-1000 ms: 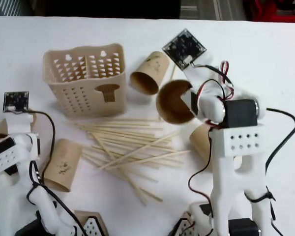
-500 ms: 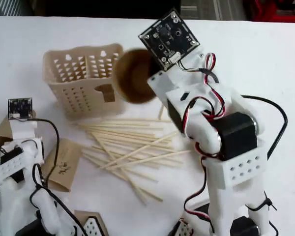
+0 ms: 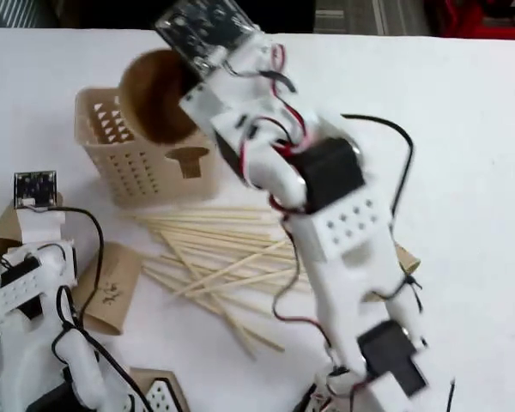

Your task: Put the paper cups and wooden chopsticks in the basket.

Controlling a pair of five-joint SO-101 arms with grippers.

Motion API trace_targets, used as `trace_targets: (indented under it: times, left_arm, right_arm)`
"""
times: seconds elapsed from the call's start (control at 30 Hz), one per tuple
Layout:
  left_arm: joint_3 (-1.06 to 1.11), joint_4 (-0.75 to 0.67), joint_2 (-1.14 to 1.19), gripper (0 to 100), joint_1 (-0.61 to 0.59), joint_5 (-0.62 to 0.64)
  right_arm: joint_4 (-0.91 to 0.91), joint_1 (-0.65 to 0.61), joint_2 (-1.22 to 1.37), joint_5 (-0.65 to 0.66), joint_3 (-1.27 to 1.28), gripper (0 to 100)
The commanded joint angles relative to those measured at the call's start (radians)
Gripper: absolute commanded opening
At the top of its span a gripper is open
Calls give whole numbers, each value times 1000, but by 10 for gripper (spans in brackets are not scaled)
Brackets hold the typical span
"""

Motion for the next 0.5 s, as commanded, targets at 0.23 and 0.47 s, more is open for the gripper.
trace_targets:
  times: [0.23,0.47]
  left_arm:
    - [5,-15,1,22,16,8]
    - [5,-15,1,22,16,8]
  right_arm:
    - [-15,30,255,-153,-259,18]
    - [-13,77,294,-207,-255,18]
